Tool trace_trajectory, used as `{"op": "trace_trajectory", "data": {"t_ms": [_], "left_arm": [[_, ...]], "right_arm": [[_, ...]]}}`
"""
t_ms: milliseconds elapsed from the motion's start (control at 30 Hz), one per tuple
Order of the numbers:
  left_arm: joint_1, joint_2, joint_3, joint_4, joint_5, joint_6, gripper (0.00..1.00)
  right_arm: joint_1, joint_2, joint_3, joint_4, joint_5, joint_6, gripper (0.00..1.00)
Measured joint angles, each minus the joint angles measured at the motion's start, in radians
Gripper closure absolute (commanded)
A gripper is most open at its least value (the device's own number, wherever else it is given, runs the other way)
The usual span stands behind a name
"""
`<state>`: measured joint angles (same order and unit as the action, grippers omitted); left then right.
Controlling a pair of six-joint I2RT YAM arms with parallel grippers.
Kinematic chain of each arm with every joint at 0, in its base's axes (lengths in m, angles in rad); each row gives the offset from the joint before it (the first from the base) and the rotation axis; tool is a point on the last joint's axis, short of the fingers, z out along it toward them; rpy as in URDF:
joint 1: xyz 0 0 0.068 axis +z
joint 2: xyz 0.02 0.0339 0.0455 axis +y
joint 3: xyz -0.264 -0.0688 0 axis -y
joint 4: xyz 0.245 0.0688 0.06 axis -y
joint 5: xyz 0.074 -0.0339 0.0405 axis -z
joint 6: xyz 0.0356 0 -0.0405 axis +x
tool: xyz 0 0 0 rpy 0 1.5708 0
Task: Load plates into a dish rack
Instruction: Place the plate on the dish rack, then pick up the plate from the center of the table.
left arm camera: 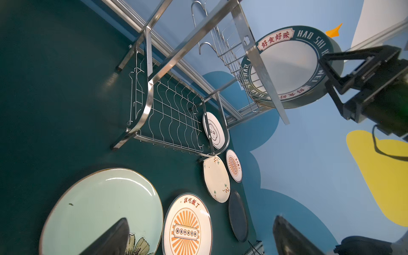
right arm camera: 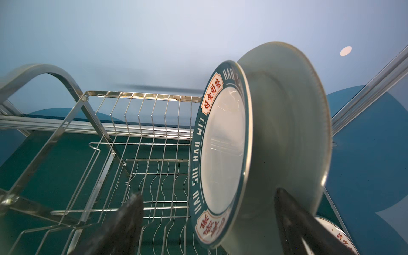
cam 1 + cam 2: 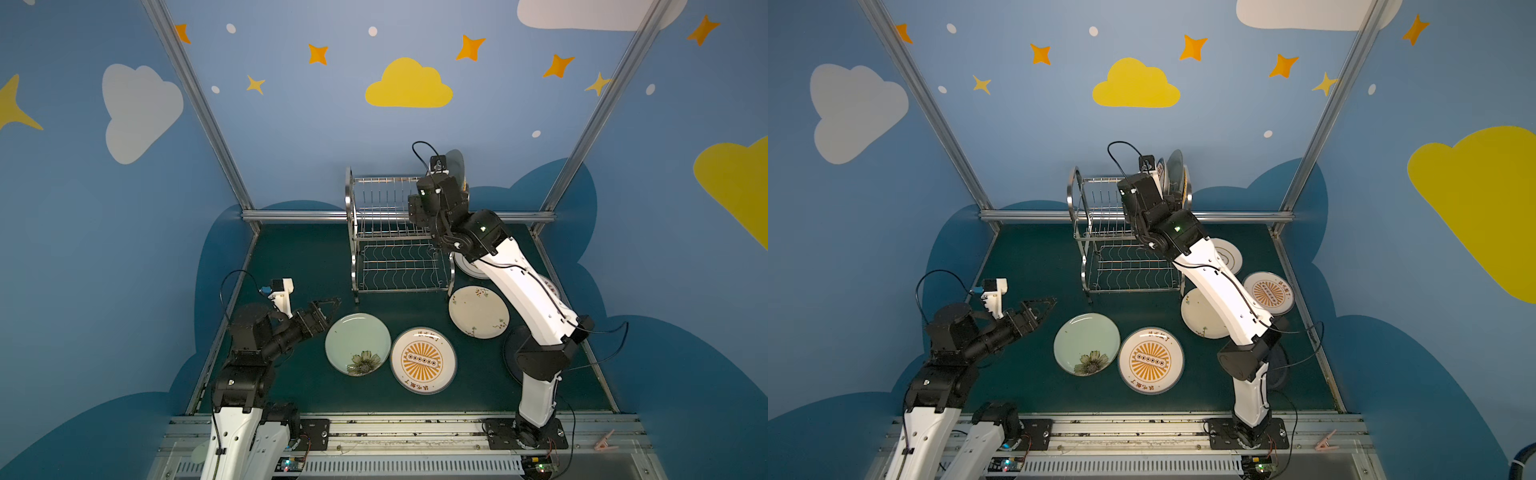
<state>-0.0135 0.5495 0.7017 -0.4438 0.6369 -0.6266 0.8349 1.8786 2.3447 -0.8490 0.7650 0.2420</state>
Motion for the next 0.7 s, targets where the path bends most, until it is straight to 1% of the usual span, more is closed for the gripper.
{"op": "trace_trajectory", "data": {"t_ms": [100, 267, 467, 567, 700], "left_arm": [[0.000, -0.005, -0.032, -0.024, -0.015, -0.032, 0.00], [0.000, -0.006, -0.094, -0.111, -0.056, -0.112, 0.00], [0.000, -0.031, -0.216, -0.119, -0.078, -0.239, 0.00], [0.000, -0.037, -0.256, -0.130, -0.108, -0.278, 0.00], [-0.006, -0.028, -0.317, -0.122, -0.146, -0.320, 0.04]], "right_arm": [[0.015, -0.075, -0.085, 0.011, -0.034, -0.004, 0.08], [0.030, -0.253, -0.311, 0.069, -0.132, -0.014, 0.08], [0.035, -0.468, -0.591, 0.125, -0.243, -0.004, 0.08], [0.042, -0.568, -0.723, 0.150, -0.308, 0.008, 0.08], [0.050, -0.700, -0.880, 0.182, -0.402, 0.023, 0.08]]}}
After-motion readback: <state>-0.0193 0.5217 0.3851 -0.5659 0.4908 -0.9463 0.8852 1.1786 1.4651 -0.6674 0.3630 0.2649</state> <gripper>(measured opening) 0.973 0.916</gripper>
